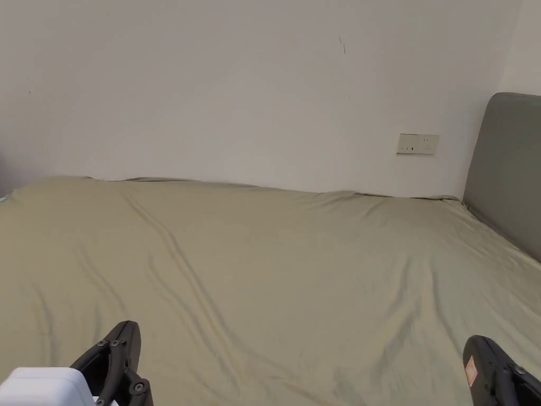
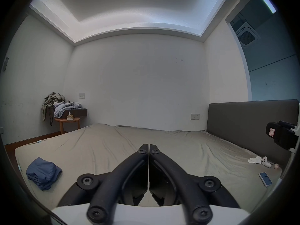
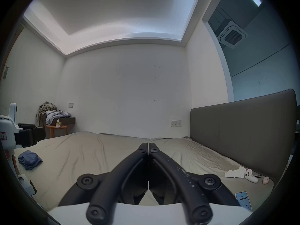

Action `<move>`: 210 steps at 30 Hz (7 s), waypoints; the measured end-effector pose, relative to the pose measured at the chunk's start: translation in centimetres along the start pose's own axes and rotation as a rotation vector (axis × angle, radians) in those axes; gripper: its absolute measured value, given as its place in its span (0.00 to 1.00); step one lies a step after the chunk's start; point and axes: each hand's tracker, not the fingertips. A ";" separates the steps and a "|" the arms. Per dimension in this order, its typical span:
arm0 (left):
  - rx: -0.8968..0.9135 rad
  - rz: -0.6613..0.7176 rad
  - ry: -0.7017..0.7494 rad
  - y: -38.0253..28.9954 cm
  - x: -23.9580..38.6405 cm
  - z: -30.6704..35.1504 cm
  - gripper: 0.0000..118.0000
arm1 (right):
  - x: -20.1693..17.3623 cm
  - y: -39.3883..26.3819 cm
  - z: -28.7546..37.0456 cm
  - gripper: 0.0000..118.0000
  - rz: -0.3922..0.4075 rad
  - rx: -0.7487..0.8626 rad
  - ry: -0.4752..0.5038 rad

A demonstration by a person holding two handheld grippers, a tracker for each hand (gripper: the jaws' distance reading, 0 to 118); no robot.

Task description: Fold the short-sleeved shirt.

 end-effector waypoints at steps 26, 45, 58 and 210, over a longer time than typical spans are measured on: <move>0.015 0.008 0.001 1.1 -0.7 1.3 0.00 | -0.2 1.4 1.2 0.02 -0.008 0.026 0.002; 0.013 0.005 -0.003 1.1 -0.8 1.3 0.00 | -0.4 1.4 1.3 0.02 -0.001 0.030 0.008; 0.106 -0.003 -0.002 1.2 -0.6 2.1 1.00 | -0.1 2.0 2.3 1.00 -0.016 0.082 0.080; -0.019 -0.083 -0.051 1.4 -0.3 1.1 1.00 | 2.6 2.5 -0.4 1.00 -0.594 -0.098 0.143</move>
